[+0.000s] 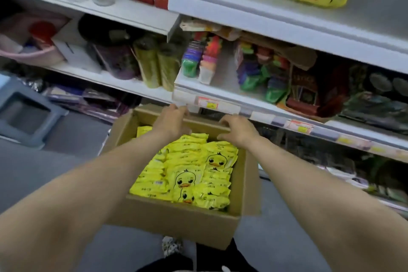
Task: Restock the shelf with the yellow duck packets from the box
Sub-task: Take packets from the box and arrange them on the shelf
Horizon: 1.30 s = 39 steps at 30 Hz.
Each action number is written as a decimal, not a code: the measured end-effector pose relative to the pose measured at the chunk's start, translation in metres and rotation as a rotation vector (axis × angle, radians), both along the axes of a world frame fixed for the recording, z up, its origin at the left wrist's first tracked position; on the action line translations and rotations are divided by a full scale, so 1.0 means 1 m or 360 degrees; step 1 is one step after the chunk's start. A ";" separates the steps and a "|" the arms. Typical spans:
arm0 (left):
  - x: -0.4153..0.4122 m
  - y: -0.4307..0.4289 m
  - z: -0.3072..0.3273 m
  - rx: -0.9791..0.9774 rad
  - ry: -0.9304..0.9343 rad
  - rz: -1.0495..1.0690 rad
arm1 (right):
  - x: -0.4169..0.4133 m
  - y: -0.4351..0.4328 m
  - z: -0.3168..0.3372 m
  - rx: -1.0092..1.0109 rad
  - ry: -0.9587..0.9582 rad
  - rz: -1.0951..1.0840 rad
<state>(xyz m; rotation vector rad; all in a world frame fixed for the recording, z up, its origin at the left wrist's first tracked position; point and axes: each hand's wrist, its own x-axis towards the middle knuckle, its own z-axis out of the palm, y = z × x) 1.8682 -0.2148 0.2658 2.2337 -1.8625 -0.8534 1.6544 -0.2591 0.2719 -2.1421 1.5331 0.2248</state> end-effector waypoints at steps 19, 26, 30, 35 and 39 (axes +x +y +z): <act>-0.035 0.053 -0.184 0.0649 0.0064 0.0128 | -0.014 -0.024 -0.184 0.0468 0.0195 -0.0123; -0.040 0.042 -0.194 0.0633 -0.0151 0.0061 | -0.017 -0.029 -0.199 0.0407 0.0228 -0.0056; -0.045 0.042 -0.199 0.0597 -0.0281 -0.0046 | -0.018 -0.029 -0.207 0.0380 0.0228 -0.0015; -0.049 0.052 -0.212 0.0638 -0.0303 -0.0120 | -0.015 -0.028 -0.212 0.0377 0.0250 -0.0030; -0.051 0.055 -0.218 0.0695 -0.0444 -0.0230 | -0.017 -0.028 -0.215 0.0387 0.0226 -0.0044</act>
